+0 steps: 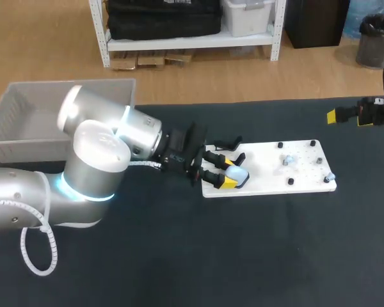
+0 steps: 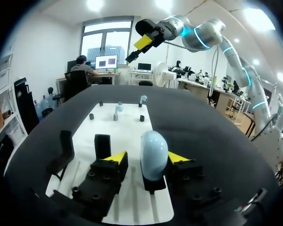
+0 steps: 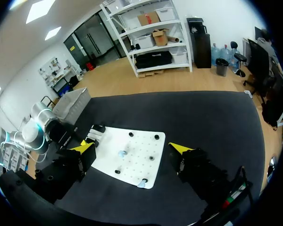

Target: Pick up each earbud case from the left stands, insert the matching earbuds, close the lid, and place the case in the box.

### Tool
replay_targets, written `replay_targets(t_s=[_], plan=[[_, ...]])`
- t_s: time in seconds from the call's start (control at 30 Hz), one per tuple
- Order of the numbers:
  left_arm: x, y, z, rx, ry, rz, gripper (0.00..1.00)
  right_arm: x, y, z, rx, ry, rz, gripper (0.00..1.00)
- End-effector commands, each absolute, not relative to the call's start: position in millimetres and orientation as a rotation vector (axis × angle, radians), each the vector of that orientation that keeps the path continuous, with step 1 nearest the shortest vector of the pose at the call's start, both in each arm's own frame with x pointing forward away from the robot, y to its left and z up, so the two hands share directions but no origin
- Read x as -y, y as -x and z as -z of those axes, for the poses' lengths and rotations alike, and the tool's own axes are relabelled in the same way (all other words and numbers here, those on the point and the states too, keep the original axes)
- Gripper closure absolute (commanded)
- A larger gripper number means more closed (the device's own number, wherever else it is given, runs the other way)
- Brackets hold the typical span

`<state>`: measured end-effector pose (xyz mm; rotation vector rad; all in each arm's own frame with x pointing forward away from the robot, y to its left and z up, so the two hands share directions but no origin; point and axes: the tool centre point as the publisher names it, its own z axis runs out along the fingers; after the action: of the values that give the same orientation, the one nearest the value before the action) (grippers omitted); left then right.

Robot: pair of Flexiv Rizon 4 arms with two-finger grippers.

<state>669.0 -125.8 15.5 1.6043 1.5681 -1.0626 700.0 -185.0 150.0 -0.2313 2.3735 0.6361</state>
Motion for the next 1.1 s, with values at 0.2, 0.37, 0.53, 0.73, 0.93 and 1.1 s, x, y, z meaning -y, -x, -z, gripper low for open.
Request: replay_targets(t_s=[0.2, 0.37, 0.53, 0.73, 0.93, 1.1], plan=[[122, -668, -8, -1.569, -1.588, 1.054, 0.56, 185, -700, -150, -2.374, 0.231, -0.636, 0.00], [121, -668, -8, -1.570, -1.582, 1.054, 0.82, 185, -700, -150, -2.374, 0.231, -0.636, 0.00], [119, -665, -9, -1.566, -1.575, 1.063, 1.00, 185, -700, -150, -2.374, 0.231, -0.636, 0.00], [116, -662, -20, -1.543, -1.543, 1.074, 1.00, 185, -700, -150, -2.374, 0.231, -0.636, 0.00], [112, -658, -33, -1.510, -1.522, 1.085, 1.00, 185, -700, -150, -2.374, 0.231, -0.636, 0.00], [110, -652, -45, -1.476, -1.496, 1.103, 1.00, 185, -700, -150, -2.374, 0.231, -0.636, 0.00]])
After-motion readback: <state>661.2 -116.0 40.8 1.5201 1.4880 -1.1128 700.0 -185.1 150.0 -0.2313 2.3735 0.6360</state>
